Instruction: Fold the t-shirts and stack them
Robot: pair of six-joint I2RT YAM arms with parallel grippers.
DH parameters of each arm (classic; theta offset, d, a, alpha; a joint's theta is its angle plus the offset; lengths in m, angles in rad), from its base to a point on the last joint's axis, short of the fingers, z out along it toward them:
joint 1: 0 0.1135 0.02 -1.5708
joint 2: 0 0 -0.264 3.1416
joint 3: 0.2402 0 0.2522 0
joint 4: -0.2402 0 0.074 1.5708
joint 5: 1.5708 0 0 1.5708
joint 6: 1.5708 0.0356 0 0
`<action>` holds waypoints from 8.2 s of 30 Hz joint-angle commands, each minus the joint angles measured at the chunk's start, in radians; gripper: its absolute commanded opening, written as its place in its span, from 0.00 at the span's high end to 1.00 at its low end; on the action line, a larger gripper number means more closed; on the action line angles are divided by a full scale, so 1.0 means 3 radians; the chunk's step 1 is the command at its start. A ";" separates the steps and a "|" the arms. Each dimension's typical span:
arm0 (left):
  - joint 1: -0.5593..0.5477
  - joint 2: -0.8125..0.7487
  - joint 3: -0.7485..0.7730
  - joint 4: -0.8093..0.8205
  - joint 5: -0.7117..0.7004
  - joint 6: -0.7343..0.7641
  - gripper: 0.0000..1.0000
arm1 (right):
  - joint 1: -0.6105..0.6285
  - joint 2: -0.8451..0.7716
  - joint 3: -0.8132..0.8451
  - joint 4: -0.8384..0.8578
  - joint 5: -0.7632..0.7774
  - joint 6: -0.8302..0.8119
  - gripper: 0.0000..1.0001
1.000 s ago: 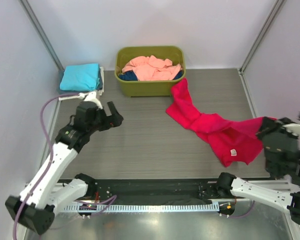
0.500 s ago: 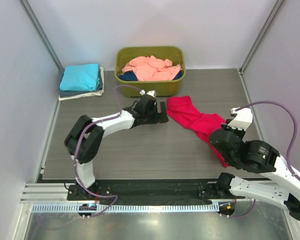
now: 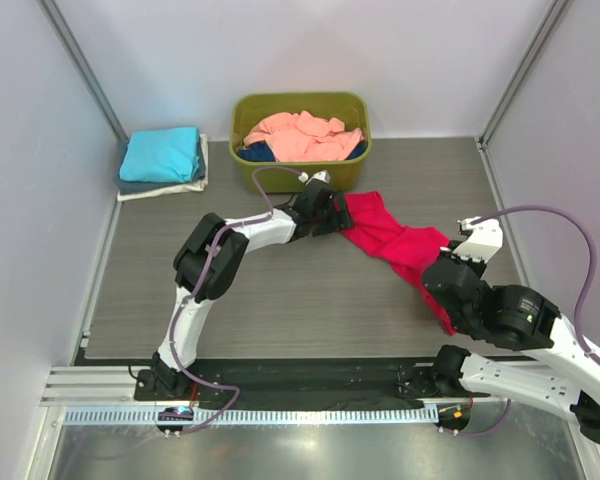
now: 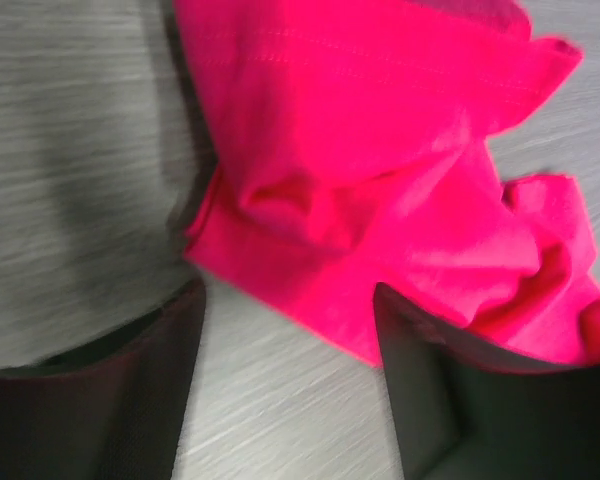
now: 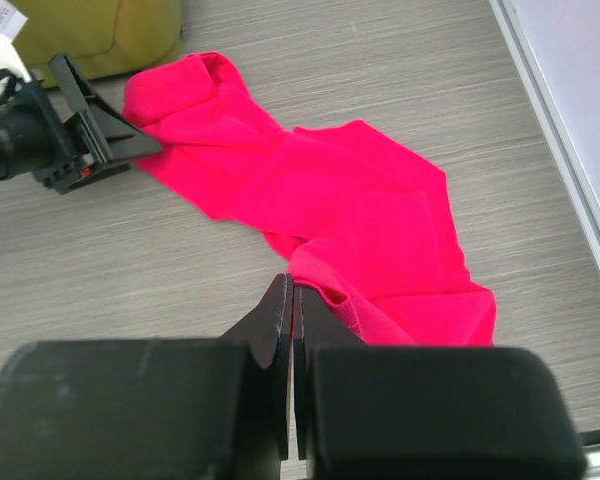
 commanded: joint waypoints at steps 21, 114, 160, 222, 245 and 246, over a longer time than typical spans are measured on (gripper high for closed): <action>-0.0072 -0.2675 -0.0101 -0.2878 -0.0872 0.0556 1.00 | 0.0010 -0.0093 0.0637 0.0227 0.0320 -0.0671 0.99; 0.1881 -0.4631 -0.2125 -0.2499 0.0049 0.1277 0.00 | -0.4419 0.4935 0.4796 0.1342 -0.2165 -0.1106 0.00; 0.1876 -0.5145 -0.2757 -0.2449 -0.0289 0.0010 0.49 | -0.1872 0.4127 0.2557 0.2031 -0.3688 -0.1398 0.00; 0.1881 -0.5162 -0.4237 -0.1174 -0.0677 -0.0610 0.71 | -0.1852 0.1497 -0.0165 0.2288 -0.3601 -0.1213 0.01; 0.1881 -0.5315 -0.3634 -0.1388 -0.0892 -0.0221 1.00 | -0.2562 0.0582 -0.1058 0.1863 -0.2538 -0.0717 0.00; 0.1881 -0.5386 -0.3542 -0.1435 -0.0918 -0.0201 1.00 | -0.2547 0.0582 -0.1060 0.1863 -0.2619 -0.0687 0.01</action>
